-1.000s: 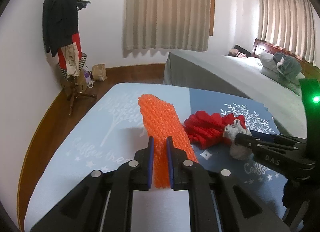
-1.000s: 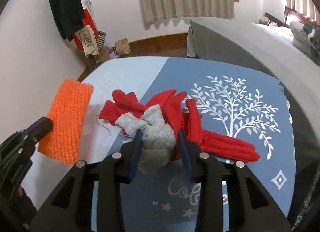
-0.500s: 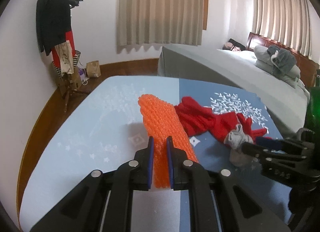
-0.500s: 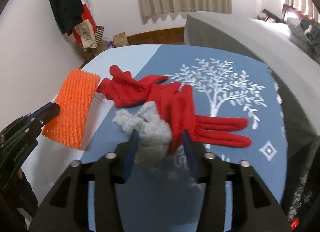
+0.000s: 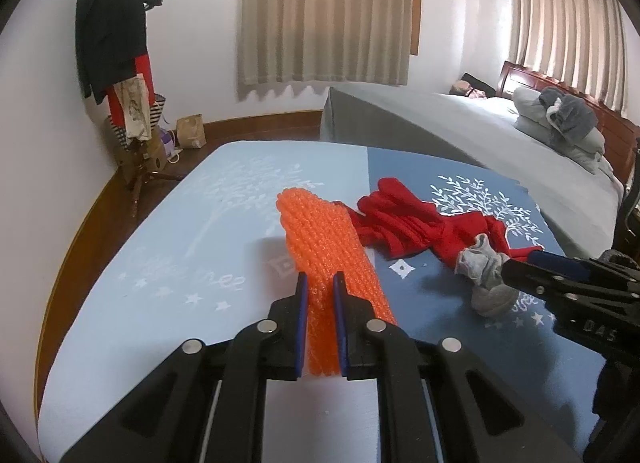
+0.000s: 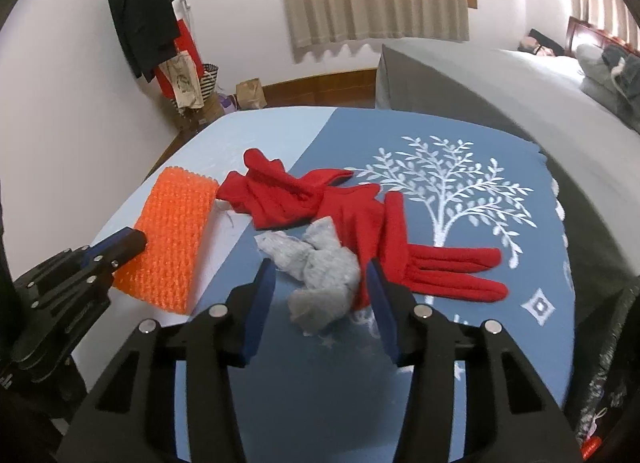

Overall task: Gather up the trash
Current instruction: 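Lift the grey sock with the right tool while the left tool holds the orange net, then carry the orange net and grey sock toward the bin with both tools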

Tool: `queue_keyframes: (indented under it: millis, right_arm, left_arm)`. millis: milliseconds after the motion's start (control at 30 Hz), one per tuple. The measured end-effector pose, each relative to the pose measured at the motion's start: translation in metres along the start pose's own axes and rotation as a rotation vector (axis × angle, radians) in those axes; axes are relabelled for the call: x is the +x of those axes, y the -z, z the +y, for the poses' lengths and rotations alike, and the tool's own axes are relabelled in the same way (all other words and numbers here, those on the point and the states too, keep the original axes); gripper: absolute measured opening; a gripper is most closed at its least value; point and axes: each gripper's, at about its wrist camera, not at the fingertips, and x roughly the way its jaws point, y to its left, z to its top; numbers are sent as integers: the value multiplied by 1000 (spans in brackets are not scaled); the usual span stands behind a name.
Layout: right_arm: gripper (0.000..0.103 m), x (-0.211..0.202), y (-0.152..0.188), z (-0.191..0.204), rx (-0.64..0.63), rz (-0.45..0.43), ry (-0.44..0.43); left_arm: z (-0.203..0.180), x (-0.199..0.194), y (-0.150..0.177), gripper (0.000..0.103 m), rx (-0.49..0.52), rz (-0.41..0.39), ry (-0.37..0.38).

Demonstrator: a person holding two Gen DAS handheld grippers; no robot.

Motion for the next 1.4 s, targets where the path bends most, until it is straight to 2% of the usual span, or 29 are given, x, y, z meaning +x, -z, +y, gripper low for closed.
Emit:
queue_keyframes:
  millis: [233,333,567,933,1233,1400]
  right_arm:
    - [45,30,1,-1,-4,63,28]
    - [36,28,0,-1,-3,63,15]
    - [34,-3,-4,-2,13,5,-26]
    - [34,-67,-2,-17,33,-95,-45]
    - [35,-46,41,-37,57,16,13]
    - [38,-43,54,-45,75,49,26]
  left_arm:
    - [1,0,0,12,-3,-4,2]
    - [1,-1,-1,12,-1,-6,4]
    - [-2,-8,-4,12,3,-20,15]
    - [-29,-33,-12,12,42,-64,75]
    - [-50,-27,10,12,79,-6,103]
    - [-55,-24,19,12,93,22,106]
